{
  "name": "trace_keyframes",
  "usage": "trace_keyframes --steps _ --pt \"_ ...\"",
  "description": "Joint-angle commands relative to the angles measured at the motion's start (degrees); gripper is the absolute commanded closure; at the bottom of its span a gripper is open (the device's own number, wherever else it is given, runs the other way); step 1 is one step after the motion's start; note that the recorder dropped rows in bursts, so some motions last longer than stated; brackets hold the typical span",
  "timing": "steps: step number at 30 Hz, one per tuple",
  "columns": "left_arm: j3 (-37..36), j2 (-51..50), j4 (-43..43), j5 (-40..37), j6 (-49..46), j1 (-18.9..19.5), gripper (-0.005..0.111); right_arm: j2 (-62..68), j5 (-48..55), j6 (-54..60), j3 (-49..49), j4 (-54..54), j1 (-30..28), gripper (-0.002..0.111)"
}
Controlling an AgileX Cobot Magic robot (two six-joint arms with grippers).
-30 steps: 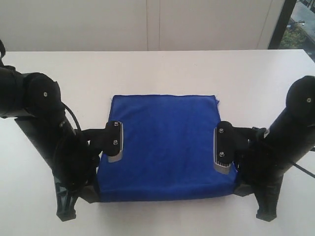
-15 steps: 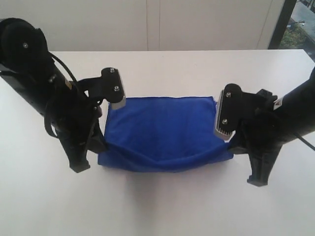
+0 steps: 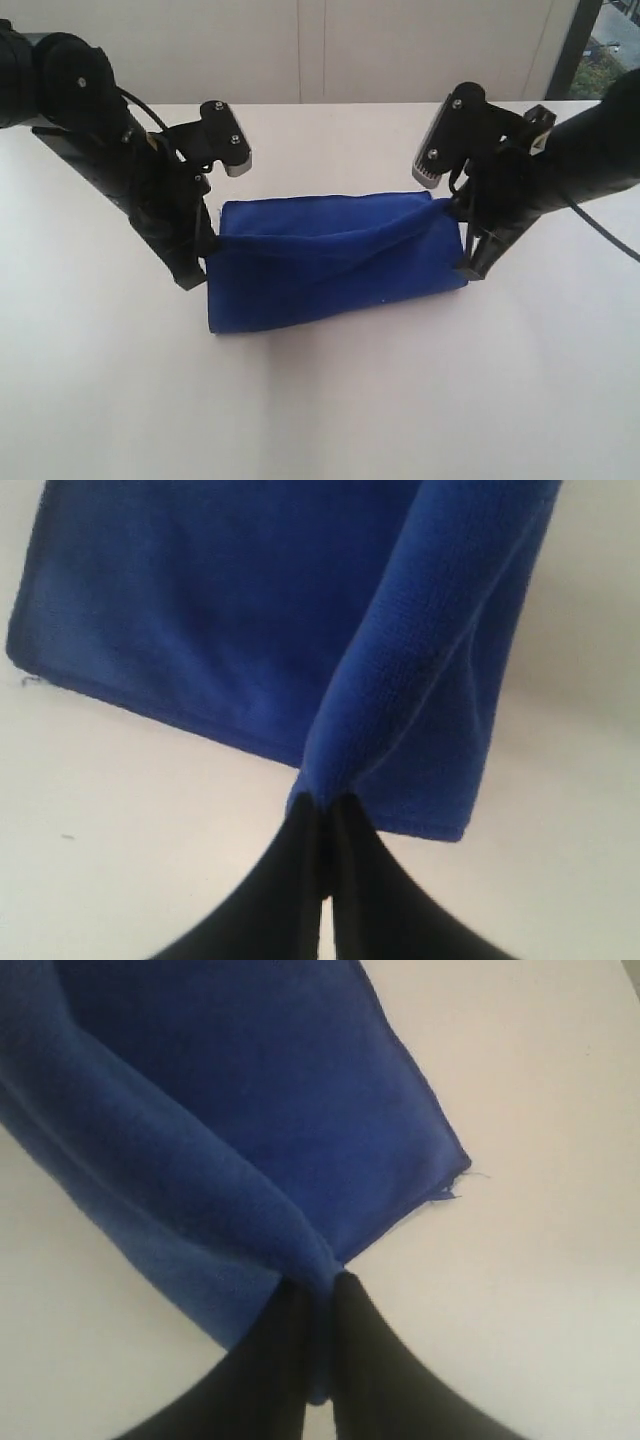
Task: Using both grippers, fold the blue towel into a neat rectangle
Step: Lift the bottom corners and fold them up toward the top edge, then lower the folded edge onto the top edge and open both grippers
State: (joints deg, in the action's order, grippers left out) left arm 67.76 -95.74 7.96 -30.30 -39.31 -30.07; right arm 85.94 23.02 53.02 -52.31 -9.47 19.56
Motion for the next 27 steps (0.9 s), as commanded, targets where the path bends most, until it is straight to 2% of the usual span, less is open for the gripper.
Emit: trace_keyframes --steps 1,6,11,20,27 --pt "2.23 -1.84 -0.36 3.05 1.23 0.21 0.107 5.35 -1.69 -1.02 -3.99 0.49 -0.2 0.102" --pt "4.31 -5.0 -1.38 7.08 2.15 0.98 0.107 10.21 -2.66 -2.33 -7.66 0.73 -1.2 0.102" --pt "6.18 -7.75 -1.38 9.72 3.38 3.66 0.107 12.84 -3.95 -2.38 -9.83 0.73 -3.41 0.102" --pt "8.22 -11.86 -1.63 16.41 3.38 4.26 0.107 19.06 -8.56 -2.38 -14.01 0.73 -4.19 0.102" --pt "10.39 -12.7 -2.42 16.87 3.54 5.5 0.107 21.89 -10.43 -2.38 -16.57 0.73 -4.19 0.102"
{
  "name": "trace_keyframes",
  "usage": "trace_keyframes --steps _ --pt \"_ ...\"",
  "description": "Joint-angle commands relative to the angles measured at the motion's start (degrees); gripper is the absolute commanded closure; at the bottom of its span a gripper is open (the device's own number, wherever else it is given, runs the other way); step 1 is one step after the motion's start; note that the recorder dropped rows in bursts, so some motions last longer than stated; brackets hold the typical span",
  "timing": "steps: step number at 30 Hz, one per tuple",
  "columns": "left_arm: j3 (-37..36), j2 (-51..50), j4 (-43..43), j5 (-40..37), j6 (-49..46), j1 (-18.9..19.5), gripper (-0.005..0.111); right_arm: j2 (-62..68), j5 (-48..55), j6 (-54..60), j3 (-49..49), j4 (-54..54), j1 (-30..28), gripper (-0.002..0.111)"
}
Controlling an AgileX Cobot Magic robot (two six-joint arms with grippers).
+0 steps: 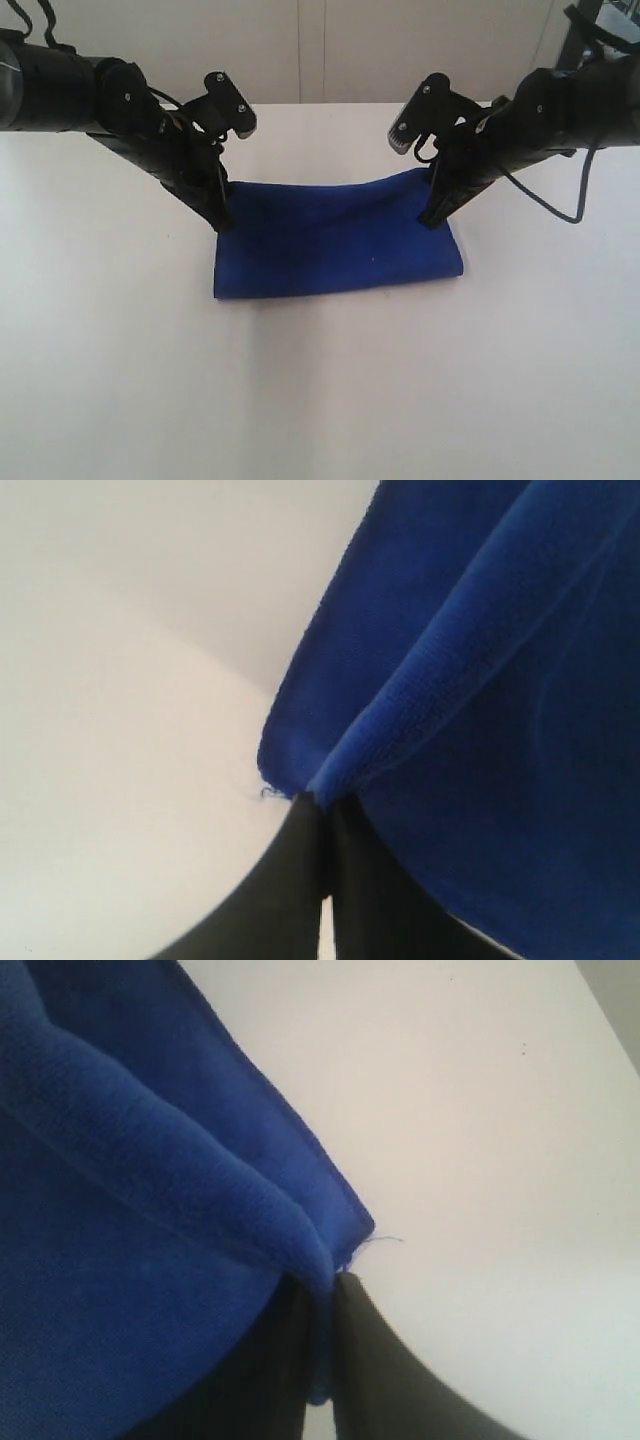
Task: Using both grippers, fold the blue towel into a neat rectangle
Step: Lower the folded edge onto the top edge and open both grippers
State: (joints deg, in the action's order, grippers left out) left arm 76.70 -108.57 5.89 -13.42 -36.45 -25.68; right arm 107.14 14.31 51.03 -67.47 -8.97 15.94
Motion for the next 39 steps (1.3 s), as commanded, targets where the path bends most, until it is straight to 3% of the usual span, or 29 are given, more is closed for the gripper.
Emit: trace_keyframes --steps 1,21,26,29,33,36,39 --pt "1.85 -0.01 -0.36 0.32 0.68 1.62 0.107 0.93 -1.72 -0.39 -1.89 0.23 -0.58 0.102" --pt "2.08 -5.25 -0.36 8.5 0.54 1.63 0.107 7.36 -9.24 -2.52 -2.38 -0.17 -0.58 0.101" --pt "2.08 -5.56 -0.36 9.35 0.54 1.63 0.105 7.84 -9.69 -2.52 -2.38 -0.17 -0.58 0.087" --pt "2.08 -6.06 -0.36 9.23 0.45 1.63 0.09 7.84 -10.82 -2.52 -2.38 -0.17 -0.58 0.072" --pt "2.08 -6.19 -0.36 9.23 0.45 1.63 0.059 7.84 -12.41 -2.78 -2.38 -0.17 -0.58 0.062" --pt "2.08 -6.19 -0.36 9.23 0.3 1.63 0.049 7.84 -13.19 -3.92 -2.38 -0.17 -0.58 0.062" --pt "2.08 -6.19 -0.36 9.23 0.47 1.63 0.048 7.64 -13.19 -5.73 -2.38 -0.17 -0.58 0.062"
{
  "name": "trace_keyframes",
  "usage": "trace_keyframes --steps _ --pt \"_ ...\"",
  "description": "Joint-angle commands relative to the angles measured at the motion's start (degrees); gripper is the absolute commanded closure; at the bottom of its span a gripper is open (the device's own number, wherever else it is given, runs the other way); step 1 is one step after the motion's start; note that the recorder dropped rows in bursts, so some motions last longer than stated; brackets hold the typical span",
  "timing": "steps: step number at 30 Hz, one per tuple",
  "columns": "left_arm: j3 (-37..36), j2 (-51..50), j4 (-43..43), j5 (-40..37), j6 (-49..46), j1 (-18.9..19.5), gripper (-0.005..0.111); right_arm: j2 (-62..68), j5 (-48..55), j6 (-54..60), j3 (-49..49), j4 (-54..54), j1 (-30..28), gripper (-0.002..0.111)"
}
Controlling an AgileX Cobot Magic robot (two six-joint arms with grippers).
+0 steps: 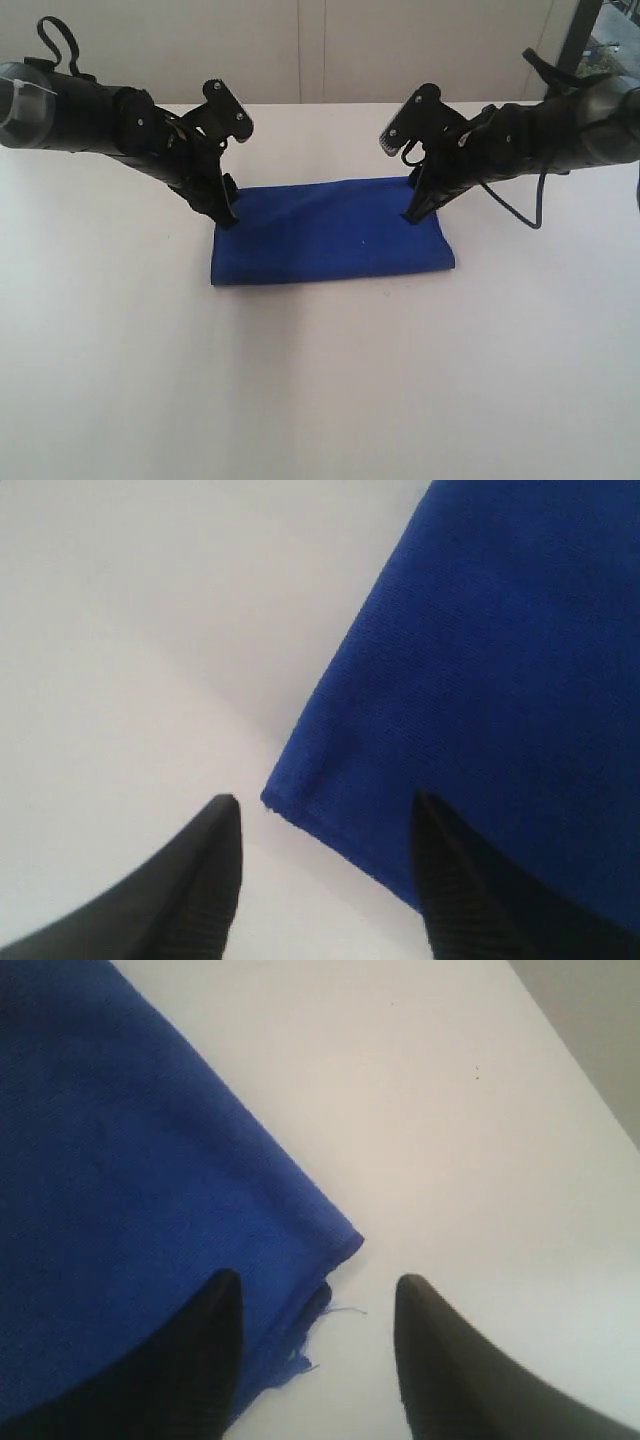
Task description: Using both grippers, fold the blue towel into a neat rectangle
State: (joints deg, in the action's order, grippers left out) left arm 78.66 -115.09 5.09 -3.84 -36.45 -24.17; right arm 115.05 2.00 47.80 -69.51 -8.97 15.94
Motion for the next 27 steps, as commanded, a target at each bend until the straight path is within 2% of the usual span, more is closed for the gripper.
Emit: trace_keyframes --steps 1,4,6,7,10,11,13,17,21,27 --pt "0.12 0.33 0.44 -0.35 0.5 0.11 0.048 -0.52 -0.89 -4.2 -0.34 -0.17 -0.58 0.062" --pt "0.12 1.71 0.44 -1.92 2.67 0.11 0.05 -2.69 0.6 -13.45 -0.46 -0.17 -0.58 0.064" --pt "0.12 4.11 0.44 -3.99 6.85 0.11 0.06 -5.18 3.59 -20.67 -0.69 -0.17 -0.58 0.076" --pt "0.12 5.74 0.44 -5.07 8.86 0.11 0.071 -6.75 6.21 -24.86 -0.69 -0.17 -0.58 0.087" --pt "0.12 7.77 0.44 -5.34 14.31 0.11 0.093 -8.1 12.38 -27.0 -1.99 -0.26 -0.58 0.104" --pt "0.25 7.97 0.44 -5.51 17.26 0.11 0.105 -8.1 16.86 -27.77 -3.54 -0.5 -0.58 0.108" --pt "2.45 6.92 0.6 -9.36 23.72 0.11 0.107 -7.85 27.83 -32.78 -8.14 -0.6 -0.58 0.108" --pt "8.84 2.33 0.87 -14.15 29.79 0.16 0.107 -6.1 38.12 -35.8 -14.21 -2.79 -0.58 0.108" --pt "13.71 -3.36 3.4 -16.45 31.78 1.03 0.107 -3.07 38.89 -36.08 -15.2 -3.19 -0.58 0.108" --pt "14.78 -7.77 5.39 -16.21 31.78 1.55 0.107 1.58 38.6 -36.08 -15.2 -3.19 -0.58 0.108"
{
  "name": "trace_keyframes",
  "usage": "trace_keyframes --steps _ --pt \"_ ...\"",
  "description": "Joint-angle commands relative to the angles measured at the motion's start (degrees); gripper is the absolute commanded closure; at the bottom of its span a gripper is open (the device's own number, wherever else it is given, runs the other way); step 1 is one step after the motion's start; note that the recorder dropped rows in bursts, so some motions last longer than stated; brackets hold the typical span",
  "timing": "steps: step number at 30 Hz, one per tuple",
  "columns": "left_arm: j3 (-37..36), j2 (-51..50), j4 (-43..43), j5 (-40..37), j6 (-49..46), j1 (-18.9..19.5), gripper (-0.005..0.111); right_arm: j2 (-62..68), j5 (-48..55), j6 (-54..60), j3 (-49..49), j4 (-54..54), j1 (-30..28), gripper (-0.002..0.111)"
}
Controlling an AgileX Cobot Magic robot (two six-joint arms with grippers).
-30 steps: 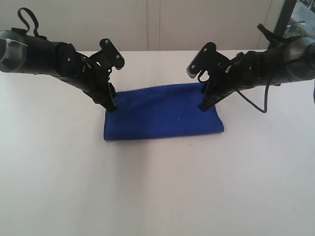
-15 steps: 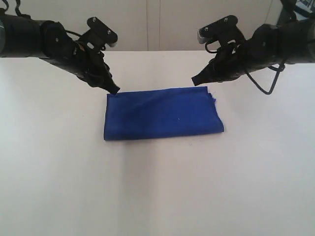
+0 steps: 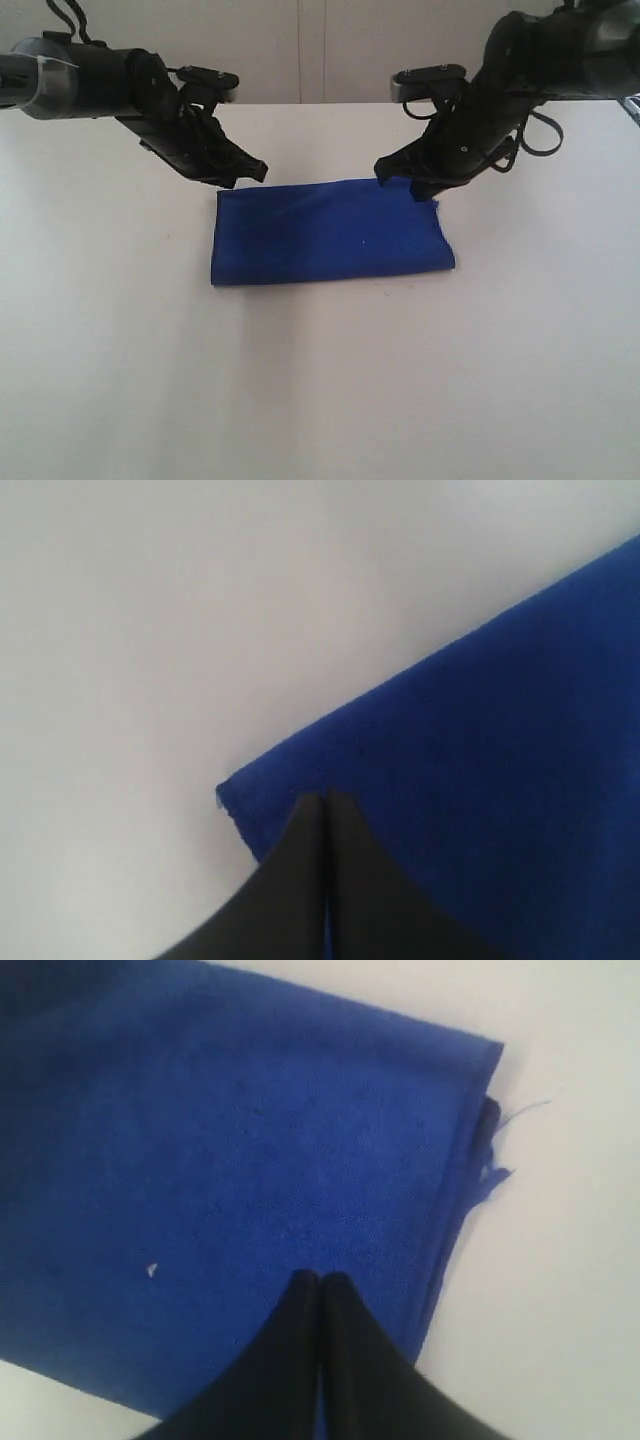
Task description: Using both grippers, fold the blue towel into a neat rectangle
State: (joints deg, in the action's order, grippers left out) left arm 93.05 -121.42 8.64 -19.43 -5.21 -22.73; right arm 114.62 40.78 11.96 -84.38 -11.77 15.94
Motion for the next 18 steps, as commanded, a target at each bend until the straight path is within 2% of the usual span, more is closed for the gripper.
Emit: trace_keyframes --steps 1,9,18 --pt "0.39 -1.89 2.23 -0.16 0.54 0.11 0.107 2.74 -0.17 -0.24 -0.33 -0.63 -0.58 0.108" --pt "0.39 -3.1 3.05 4.36 0.54 0.11 0.107 5.66 2.1 -0.24 -0.33 -1.04 -0.58 0.108" --pt "0.39 -7.26 6.83 4.39 0.41 -0.25 0.107 6.66 3.3 -0.24 -0.33 0.28 -0.58 0.108"
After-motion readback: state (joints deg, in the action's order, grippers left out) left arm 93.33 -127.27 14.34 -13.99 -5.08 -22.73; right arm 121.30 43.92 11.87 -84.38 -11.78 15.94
